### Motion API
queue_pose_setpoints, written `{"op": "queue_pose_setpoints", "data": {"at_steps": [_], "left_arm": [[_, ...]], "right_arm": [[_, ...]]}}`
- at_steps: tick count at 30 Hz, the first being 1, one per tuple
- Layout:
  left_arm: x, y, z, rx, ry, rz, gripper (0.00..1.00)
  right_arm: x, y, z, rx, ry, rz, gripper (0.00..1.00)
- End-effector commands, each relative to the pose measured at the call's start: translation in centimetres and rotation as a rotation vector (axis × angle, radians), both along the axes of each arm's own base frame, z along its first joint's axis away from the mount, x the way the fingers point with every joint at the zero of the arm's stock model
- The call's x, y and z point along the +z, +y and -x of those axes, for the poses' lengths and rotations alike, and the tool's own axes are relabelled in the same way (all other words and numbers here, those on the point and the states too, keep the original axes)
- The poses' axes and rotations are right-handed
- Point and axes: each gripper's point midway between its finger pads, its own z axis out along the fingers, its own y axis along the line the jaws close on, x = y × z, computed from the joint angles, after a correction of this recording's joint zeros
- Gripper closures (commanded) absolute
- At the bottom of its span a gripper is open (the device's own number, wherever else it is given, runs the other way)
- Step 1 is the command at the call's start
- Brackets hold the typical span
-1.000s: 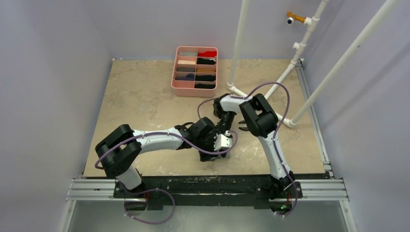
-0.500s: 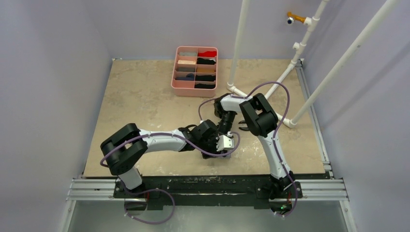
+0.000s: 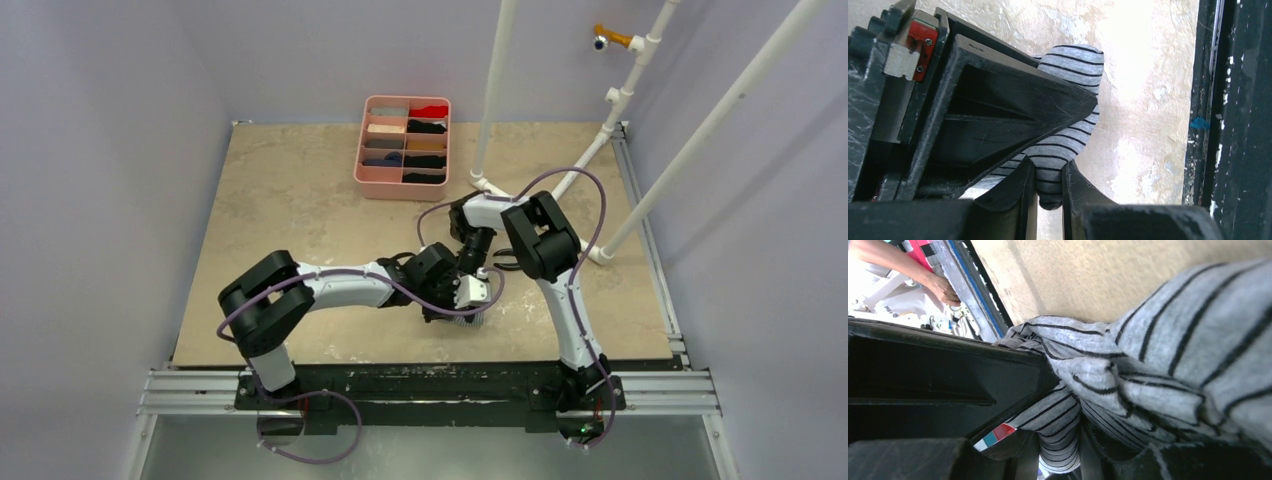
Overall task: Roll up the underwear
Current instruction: Roll the underwear to the center of the board.
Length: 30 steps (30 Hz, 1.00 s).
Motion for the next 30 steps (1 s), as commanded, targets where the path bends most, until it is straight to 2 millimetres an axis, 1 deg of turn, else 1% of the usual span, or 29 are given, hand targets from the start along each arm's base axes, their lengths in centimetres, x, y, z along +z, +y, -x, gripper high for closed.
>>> {"op": "queue_pose_setpoints", "data": {"at_steps": [1, 3, 5, 9, 17, 23, 30], "left_arm": [[-3.4, 1.5, 2.2, 0.001, 0.142, -0.137, 1.0], [-4.1, 1.9, 2.6, 0.007, 0.173, -0.174, 1.0], [-4.2, 2.0, 2.9, 0.005, 0.199, -0.184, 1.0], [-4.5, 2.5, 3.7, -0.003, 0.236, -0.197, 1.0], [-3.8, 2.9, 4.4, 0.005, 0.37, -0.209, 1.0], [-3.9, 3.4, 3.9, 0.032, 0.479, -0.197, 1.0], [-3.8, 3.5, 2.5, 0.087, 0.582, -0.139, 1.0]], "right_arm": [[-6.8, -0.9, -6.9, 0.1, -0.39, -0.07, 0.67], [-6.2, -1.0, -7.0, 0.08, -0.389, -0.084, 0.65], [-5.9, -1.2, -7.0, 0.061, -0.387, -0.093, 0.64], [-5.2, -1.6, -7.4, 0.02, -0.385, -0.11, 0.58], [-3.5, -2.3, -8.1, -0.073, -0.371, -0.16, 0.58], [-2.4, -2.6, -8.8, -0.13, -0.367, -0.197, 0.58], [-1.0, -3.3, -10.3, -0.215, -0.389, -0.237, 0.6]]}}
